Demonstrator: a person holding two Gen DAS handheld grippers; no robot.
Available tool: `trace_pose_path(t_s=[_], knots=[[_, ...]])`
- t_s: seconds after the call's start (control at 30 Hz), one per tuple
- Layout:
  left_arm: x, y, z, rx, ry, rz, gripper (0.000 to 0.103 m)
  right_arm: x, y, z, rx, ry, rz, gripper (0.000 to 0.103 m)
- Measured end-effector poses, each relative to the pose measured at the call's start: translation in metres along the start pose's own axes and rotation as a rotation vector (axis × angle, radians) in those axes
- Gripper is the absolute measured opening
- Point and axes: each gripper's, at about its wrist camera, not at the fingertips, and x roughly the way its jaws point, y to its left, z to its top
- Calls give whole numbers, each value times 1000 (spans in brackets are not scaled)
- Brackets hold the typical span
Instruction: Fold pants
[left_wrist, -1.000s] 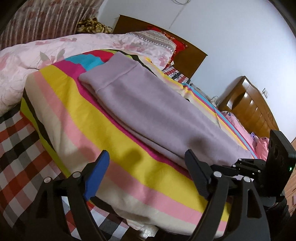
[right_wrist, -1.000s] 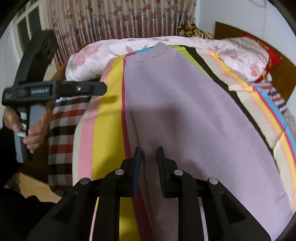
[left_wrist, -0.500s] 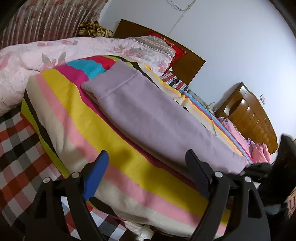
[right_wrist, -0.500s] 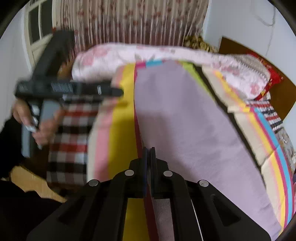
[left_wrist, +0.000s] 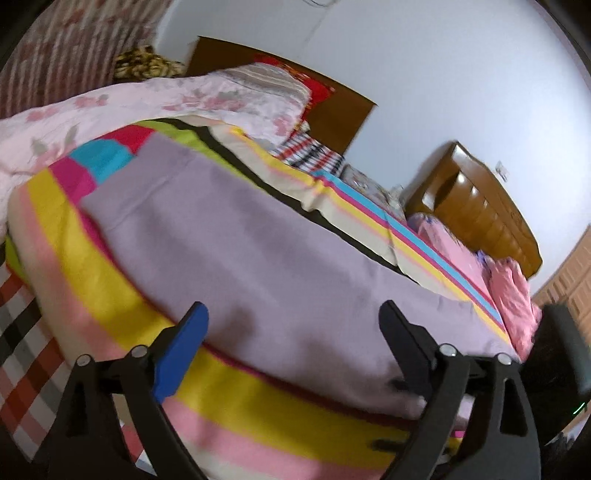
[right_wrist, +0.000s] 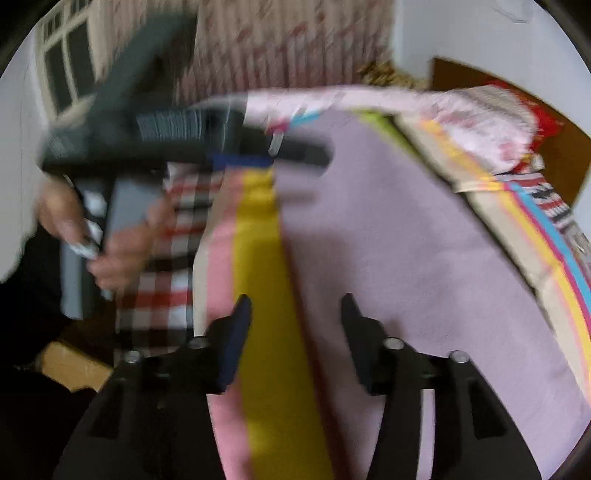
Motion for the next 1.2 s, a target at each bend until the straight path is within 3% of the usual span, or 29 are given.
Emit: trace_pose_path(t_s=[0.17, 0.23, 0.33, 0.43, 0.57, 0.77, 0.93, 1.03, 1.1, 1.2], knots=[[33, -27, 1, 111, 76, 17, 97, -36, -81, -21, 166, -24, -147, 50], [58, -35, 2, 142, 131, 18, 98, -33, -128, -35, 296, -7, -116, 50], [74, -43, 8, 159, 165, 94, 97, -23, -172, -47, 381, 73, -210, 50], [68, -50, 21, 204, 116, 79, 98, -34, -178, -31, 275, -3, -157, 50], [83, -58, 45, 229, 114, 92, 98, -14, -199, -10, 159, 55, -108, 48], [110, -85, 67, 327, 127, 100, 98, 12, -228, -8, 97, 160, 40, 26], [137, -98, 58, 341, 167, 49, 98, 12, -227, -15, 89, 160, 90, 26], [156, -98, 48, 343, 208, 65, 98, 7, -211, -15, 30, 124, 23, 3], [159, -99, 44, 356, 207, 88, 98, -4, -189, -11, -72, 98, -92, 3], [150, -103, 46, 368, 164, 86, 98, -26, -188, 0, -70, 3, -165, 3]])
